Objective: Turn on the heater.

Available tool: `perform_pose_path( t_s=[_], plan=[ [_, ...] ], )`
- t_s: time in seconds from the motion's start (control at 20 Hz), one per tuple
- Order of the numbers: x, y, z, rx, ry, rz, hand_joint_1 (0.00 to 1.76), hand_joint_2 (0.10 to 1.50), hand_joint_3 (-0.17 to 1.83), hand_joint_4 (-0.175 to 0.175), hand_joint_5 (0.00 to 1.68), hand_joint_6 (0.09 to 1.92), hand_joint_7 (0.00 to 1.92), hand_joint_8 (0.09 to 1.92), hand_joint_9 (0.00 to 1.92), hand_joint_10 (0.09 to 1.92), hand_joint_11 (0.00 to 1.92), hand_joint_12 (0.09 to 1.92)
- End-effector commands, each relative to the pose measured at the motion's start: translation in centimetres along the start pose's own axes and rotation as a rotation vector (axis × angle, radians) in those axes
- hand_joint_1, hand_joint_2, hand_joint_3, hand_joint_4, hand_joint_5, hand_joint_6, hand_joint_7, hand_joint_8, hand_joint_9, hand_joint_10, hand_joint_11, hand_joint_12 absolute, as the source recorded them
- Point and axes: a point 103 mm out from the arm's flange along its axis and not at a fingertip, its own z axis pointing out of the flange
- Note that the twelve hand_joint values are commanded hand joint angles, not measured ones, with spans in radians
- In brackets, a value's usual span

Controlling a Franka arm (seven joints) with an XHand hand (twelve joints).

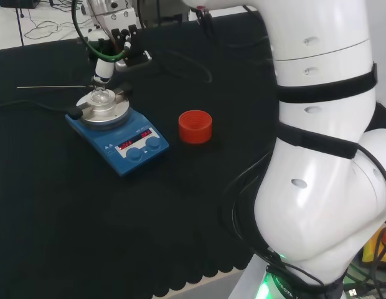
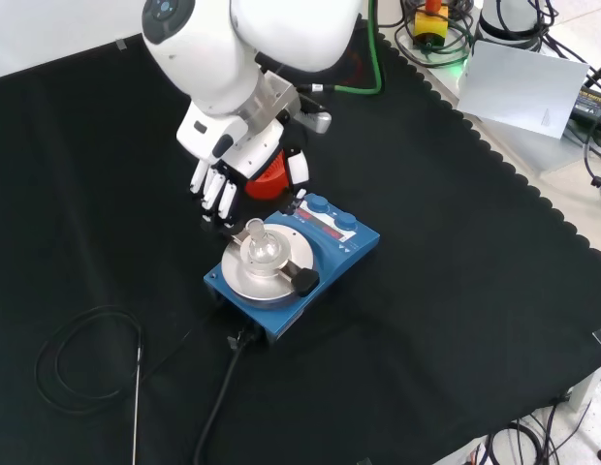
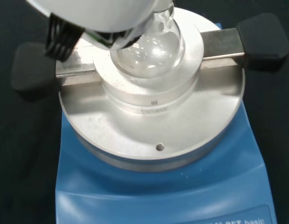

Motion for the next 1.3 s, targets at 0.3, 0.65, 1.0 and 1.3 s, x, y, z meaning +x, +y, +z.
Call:
perform_pose_path(
  t_s=[0.3,0.65,1.0,1.3],
  plan=[
    [-1.4,-6.2,-1.4,-0.069,0.021,0.042,0.95,0.55,0.74,-0.037,0.56,0.77,0.28,0.72,0.59,0.64,0.38,1.35],
    [-1.9,-10.2,-0.3,-0.075,0.046,0.082,0.96,0.57,0.74,-0.043,0.55,0.75,0.4,0.73,0.67,0.64,0.45,1.34],
    [-2.0,-14.1,2.3,-0.044,0.036,0.107,1.0,0.58,0.76,-0.061,0.52,0.72,0.88,0.82,1.08,0.61,0.7,1.23],
    [-0.9,-16.5,5.2,0.001,0.036,0.112,1.02,0.59,0.77,-0.079,0.51,0.7,1.02,0.92,1.25,0.66,0.87,1.13]
  ],
)
